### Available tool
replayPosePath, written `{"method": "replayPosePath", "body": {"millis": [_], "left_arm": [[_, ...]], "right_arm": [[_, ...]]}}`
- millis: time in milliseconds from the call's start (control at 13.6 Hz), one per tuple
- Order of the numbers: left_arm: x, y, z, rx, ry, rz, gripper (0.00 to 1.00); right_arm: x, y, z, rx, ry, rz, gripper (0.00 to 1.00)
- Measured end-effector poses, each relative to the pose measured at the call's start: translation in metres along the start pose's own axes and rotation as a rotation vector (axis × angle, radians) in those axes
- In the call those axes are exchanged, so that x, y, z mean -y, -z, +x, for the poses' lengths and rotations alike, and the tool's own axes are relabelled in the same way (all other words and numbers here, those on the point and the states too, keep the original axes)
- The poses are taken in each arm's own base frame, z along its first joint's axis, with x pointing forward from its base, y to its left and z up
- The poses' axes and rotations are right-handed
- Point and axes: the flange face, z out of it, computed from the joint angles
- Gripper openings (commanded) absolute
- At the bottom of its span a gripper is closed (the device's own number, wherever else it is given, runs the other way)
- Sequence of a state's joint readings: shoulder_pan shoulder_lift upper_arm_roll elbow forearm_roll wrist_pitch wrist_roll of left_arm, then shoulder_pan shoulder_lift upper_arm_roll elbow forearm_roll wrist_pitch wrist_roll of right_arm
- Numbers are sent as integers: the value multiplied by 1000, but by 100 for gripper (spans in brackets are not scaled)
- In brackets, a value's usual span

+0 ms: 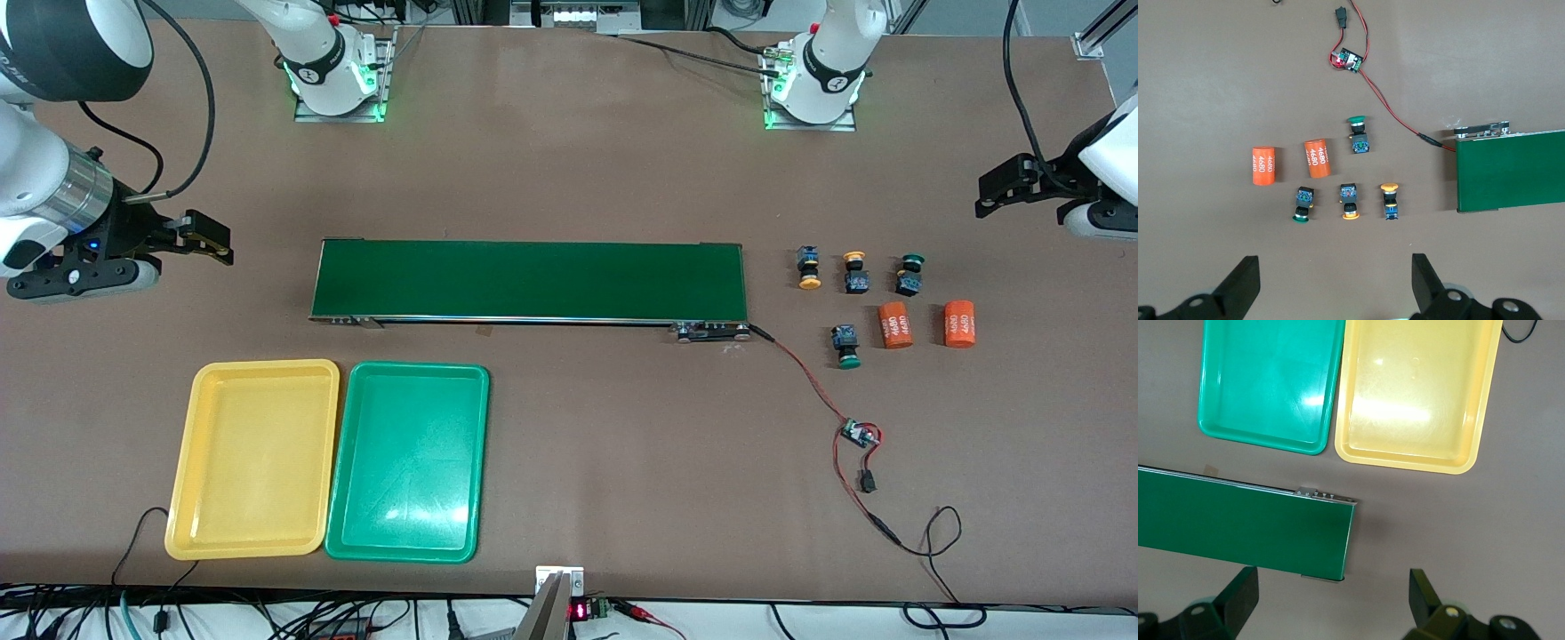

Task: Sort buttons by color to trays
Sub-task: 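Reach the left gripper toward the orange cylinders while the right gripper shifts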

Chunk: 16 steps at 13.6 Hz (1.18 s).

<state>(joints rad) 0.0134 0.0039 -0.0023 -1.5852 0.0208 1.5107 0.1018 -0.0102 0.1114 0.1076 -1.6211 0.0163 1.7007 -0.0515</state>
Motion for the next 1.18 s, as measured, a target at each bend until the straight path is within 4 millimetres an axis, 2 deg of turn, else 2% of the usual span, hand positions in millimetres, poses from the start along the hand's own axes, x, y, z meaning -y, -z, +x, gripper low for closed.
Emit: {"method": "replayPosePath", "body": {"millis": [590, 811, 1032, 1179], "left_arm": [[0, -4, 2, 10, 0, -1, 100], [1, -27, 13, 67, 0, -7, 100], [3, -55, 33, 114, -1, -12, 100], [13, -79, 45, 156, 14, -18, 100]], "right_arm": [[-1, -18, 6, 38, 0, 5, 100], [-1, -28, 10, 50, 1, 7, 100], [2, -42, 21, 31, 9, 9, 100], [6, -52, 28, 28, 16, 11, 100]]}}
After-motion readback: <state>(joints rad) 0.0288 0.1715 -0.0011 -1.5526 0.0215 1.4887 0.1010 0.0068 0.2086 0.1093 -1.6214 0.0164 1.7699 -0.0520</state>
